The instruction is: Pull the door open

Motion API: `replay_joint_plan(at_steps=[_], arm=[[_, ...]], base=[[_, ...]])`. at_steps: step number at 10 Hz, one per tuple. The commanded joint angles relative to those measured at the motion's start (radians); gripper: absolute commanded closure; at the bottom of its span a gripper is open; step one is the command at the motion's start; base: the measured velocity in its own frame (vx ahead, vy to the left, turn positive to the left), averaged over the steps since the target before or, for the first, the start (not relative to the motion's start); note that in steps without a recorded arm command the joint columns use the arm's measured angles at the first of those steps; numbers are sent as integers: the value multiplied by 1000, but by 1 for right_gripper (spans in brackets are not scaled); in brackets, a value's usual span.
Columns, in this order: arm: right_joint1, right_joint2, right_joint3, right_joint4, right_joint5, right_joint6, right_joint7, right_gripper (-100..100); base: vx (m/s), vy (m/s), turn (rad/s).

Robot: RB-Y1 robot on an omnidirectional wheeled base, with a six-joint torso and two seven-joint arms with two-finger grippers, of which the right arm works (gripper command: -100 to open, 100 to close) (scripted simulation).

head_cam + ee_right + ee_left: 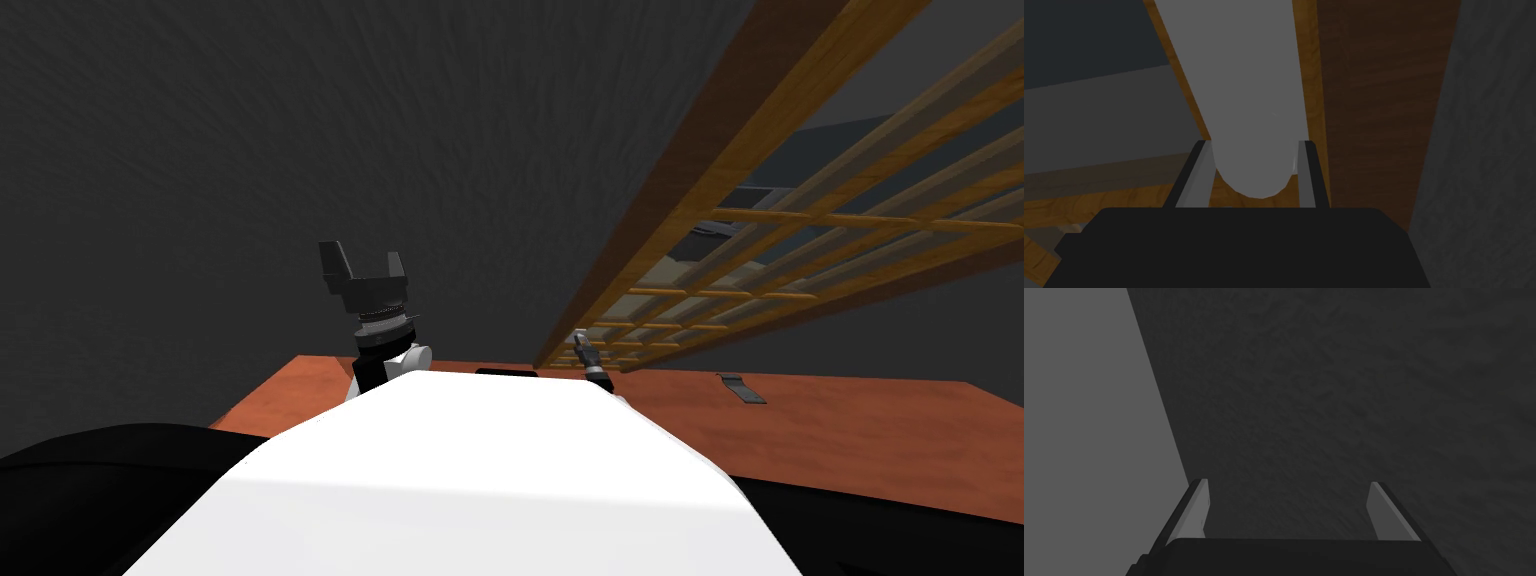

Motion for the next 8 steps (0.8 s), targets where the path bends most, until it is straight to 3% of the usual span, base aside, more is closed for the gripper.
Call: replay_joint_plan(at_steps=[1,8], arm=[[1,2,6,0,-10,1,-34,100],[-7,2,35,-4,-77,15,-217,100]], base=[[-40,-20,47],[-52,-21,57]])
